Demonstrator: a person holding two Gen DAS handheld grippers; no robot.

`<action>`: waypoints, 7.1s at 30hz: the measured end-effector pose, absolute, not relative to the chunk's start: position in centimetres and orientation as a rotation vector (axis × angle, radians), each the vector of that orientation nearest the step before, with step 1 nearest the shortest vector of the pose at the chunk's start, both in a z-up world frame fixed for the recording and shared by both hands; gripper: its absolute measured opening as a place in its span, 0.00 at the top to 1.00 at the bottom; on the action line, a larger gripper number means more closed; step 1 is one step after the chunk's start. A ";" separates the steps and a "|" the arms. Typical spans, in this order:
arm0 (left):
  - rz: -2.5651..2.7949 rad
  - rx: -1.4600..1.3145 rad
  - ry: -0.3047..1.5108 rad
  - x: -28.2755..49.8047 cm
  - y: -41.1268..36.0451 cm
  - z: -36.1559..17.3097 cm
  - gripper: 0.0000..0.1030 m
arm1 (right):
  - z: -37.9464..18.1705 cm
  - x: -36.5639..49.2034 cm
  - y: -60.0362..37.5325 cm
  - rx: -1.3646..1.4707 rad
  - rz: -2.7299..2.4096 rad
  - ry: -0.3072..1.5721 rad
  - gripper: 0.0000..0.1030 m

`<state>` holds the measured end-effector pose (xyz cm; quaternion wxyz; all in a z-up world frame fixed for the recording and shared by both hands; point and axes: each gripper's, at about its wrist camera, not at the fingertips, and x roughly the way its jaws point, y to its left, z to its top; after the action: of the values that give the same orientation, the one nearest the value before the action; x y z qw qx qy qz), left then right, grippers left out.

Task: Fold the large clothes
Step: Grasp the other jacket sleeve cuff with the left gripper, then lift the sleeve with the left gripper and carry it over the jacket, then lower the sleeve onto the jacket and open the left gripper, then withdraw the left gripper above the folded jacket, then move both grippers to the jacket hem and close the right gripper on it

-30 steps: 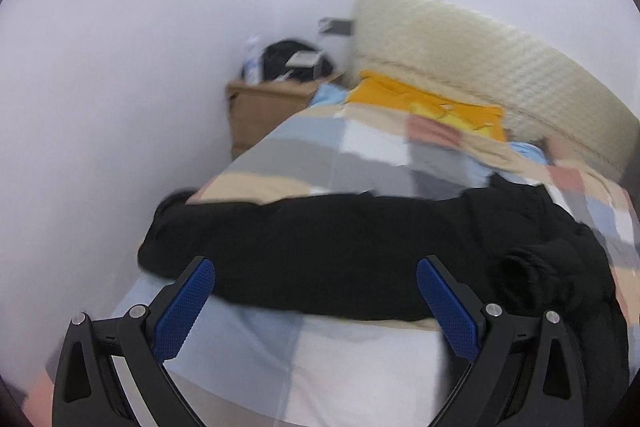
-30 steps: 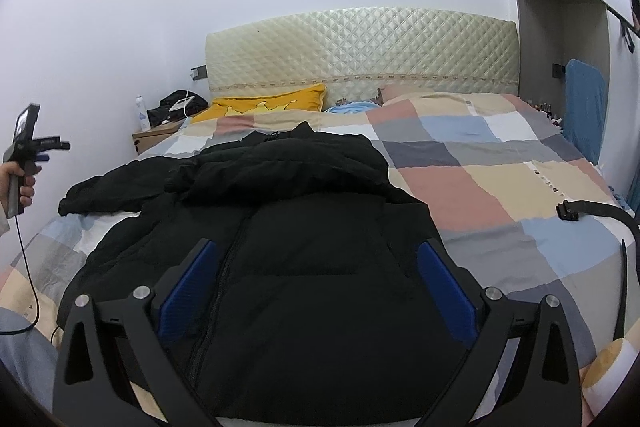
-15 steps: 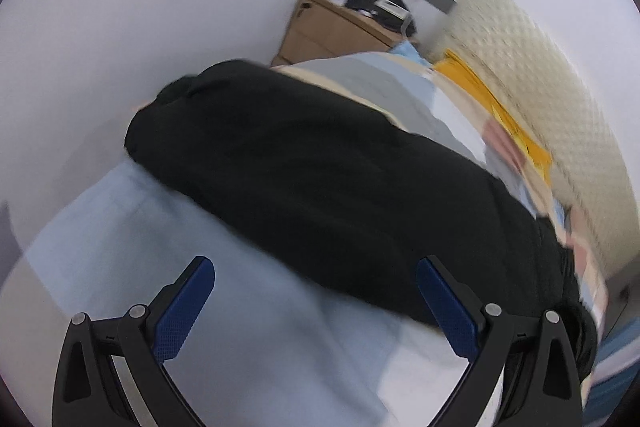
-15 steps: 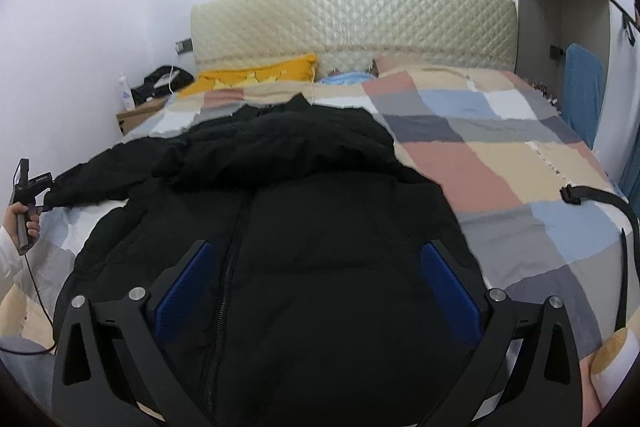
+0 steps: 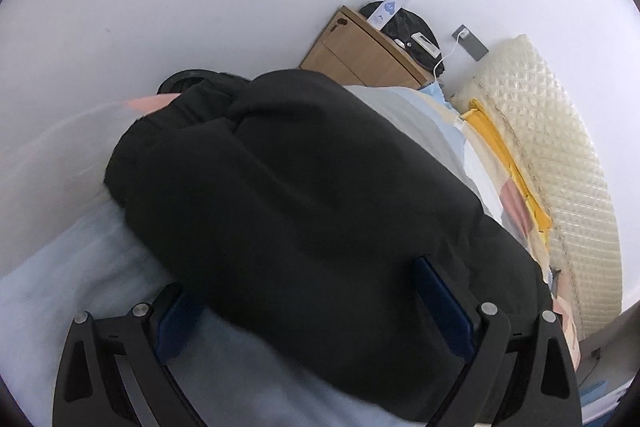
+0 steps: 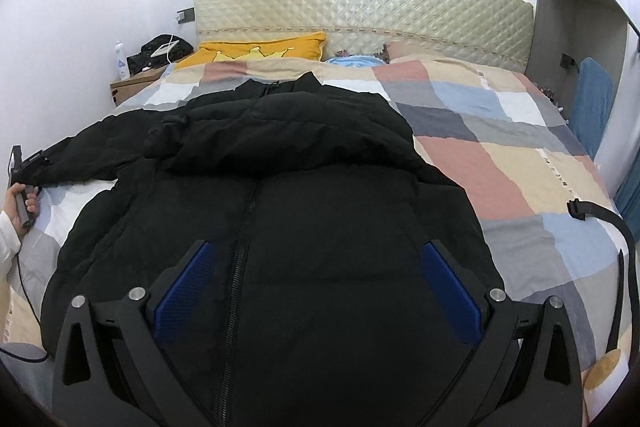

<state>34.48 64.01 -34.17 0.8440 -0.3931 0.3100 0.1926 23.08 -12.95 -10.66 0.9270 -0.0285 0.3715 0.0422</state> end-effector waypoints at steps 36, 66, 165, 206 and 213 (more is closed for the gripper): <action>0.440 -0.579 0.436 31.6 53.0 -8.0 0.91 | -7.3 17.9 -18.3 0.036 0.202 0.643 0.01; 0.131 -0.118 0.355 36.3 15.1 12.4 0.91 | -5.2 12.9 -24.9 0.092 0.232 0.497 0.00; -0.175 -0.011 0.511 25.0 -7.3 4.1 0.20 | -8.2 16.7 -29.3 0.249 0.107 0.545 0.00; 0.064 -0.095 0.753 21.1 7.6 -17.3 0.20 | -9.6 15.6 -22.3 0.079 0.263 0.676 0.00; 0.057 -0.046 0.801 20.9 7.2 -19.0 0.20 | -10.4 17.4 -22.9 0.035 0.253 0.768 0.00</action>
<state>20.89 7.20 -19.00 0.9203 -0.0226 0.3896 0.0279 17.36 -22.94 -10.41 0.9192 0.0170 0.3737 0.1230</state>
